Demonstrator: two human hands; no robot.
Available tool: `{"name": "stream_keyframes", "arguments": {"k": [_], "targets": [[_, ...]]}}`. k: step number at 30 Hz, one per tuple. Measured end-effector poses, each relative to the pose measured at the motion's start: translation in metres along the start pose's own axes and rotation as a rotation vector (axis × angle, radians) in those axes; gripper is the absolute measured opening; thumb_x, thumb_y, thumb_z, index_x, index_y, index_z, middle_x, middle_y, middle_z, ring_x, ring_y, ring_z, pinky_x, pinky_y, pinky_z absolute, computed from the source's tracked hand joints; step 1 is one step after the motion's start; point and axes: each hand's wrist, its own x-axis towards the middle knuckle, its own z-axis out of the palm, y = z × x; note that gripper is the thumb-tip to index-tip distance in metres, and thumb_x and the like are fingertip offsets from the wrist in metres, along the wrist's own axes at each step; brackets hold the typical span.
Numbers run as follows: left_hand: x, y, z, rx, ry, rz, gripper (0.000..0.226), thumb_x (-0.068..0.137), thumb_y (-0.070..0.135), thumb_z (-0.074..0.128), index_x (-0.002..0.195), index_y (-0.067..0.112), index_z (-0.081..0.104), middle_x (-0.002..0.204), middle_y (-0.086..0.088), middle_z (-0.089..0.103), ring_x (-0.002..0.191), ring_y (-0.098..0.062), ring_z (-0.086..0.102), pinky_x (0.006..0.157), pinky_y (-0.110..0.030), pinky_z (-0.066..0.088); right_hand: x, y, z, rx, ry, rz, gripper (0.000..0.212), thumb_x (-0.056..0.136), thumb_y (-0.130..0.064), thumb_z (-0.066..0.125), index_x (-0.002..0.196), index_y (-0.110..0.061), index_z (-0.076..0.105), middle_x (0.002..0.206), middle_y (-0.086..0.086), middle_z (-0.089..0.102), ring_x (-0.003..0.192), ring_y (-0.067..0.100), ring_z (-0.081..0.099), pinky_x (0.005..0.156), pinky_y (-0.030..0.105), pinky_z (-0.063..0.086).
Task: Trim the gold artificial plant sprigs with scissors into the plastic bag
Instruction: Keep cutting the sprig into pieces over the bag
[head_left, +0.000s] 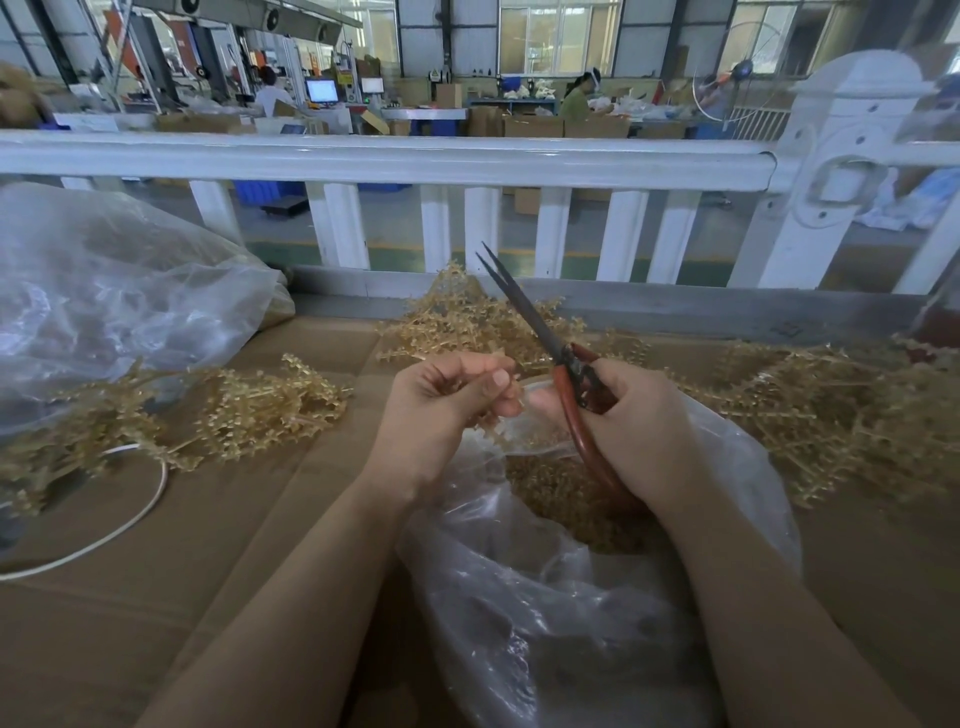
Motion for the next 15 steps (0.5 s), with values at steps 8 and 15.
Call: {"name": "stream_keyframes", "arguments": {"k": [8,15], "targets": [[-0.0029,0.0033,0.0034,-0.121,-0.055,-0.066,0.011,0.076,0.015,0.074,0.086,0.018,0.078,0.076,-0.006,0.074,0.069,-0.015,0.071,0.065,-0.021,0.054,0.0047,0.0005,0.0002,0.229,-0.029,0.143,0.015,0.075,-0.040,0.087,0.077,-0.031,0.075,0.070,-0.008,0.074,0.059,0.003,0.068,0.053,0.017,0.052],[-0.0043,0.0051,0.0053,-0.106,-0.059,-0.117,0.012,0.076,0.017,0.075,0.086,0.023,0.080,0.079,-0.005,0.076,0.071,-0.014,0.072,0.063,-0.020,0.053,0.0031,-0.0076,-0.0036,0.343,-0.117,0.133,0.013,0.072,-0.037,0.087,0.079,-0.028,0.079,0.081,-0.002,0.077,0.077,0.018,0.074,0.081,0.039,0.062]]}}
